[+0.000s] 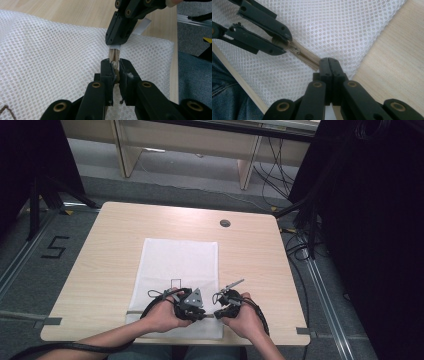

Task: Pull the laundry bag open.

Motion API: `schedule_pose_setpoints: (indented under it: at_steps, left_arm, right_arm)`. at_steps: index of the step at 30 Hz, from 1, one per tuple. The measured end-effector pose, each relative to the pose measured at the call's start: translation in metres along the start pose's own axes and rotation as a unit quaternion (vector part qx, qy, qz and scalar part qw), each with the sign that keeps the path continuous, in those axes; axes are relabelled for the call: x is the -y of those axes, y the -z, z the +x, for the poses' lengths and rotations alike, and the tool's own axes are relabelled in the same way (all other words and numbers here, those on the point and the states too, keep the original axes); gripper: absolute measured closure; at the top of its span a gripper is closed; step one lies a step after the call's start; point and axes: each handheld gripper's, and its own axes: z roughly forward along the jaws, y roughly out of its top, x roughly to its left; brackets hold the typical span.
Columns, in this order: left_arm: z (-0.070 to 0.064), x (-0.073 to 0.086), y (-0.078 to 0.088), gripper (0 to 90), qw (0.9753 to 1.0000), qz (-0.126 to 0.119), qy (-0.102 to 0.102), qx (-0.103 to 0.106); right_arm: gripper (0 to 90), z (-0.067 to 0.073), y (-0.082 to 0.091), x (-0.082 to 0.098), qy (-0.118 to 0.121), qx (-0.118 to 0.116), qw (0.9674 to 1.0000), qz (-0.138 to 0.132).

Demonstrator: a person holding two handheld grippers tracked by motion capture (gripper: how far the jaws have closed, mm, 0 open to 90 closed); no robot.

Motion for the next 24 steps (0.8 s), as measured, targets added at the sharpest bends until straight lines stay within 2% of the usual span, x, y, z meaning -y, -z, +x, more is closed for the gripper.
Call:
schedule_pose_setpoints:
  at_steps: [2, 18, 20, 22, 23, 24]
  left_arm:
    - [0.0009, 0.0003, 0.0006, 81.8, 1.0000, -0.003, -0.008, 0.000]
    - [0.0003, 0.0026, 0.0043, 81.8, 1.0000, -0.004, 0.001, -0.001]
    - [0.0010, 0.0033, 0.0053, 81.8, 1.0000, -0.003, -0.005, -0.003]
    - [0.0002, 0.0036, 0.0049, 81.8, 1.0000, -0.008, -0.002, -0.002]
    - [0.0008, 0.0032, 0.0052, 81.8, 1.0000, -0.004, -0.009, -0.003]
    - [0.0004, 0.0035, 0.0057, 81.8, 1.0000, -0.004, -0.005, -0.002]
  right_arm:
    - [90.0, -0.0001, 0.0000, 0.0000, -0.001, 0.000, 1.0000, 0.000]
    - [90.0, -0.0011, -0.0002, 0.0003, 0.006, 0.002, 1.0000, -0.006]
    - [90.0, -0.0011, -0.0002, 0.0003, 0.007, 0.002, 1.0000, -0.005]
    - [90.0, -0.0011, -0.0002, 0.0003, 0.007, 0.001, 1.0000, -0.006]
    - [90.0, -0.0010, -0.0002, 0.0004, 0.007, 0.002, 1.0000, -0.006]
    - [90.0, -0.0009, -0.0003, 0.0004, 0.006, 0.003, 1.0000, -0.006]
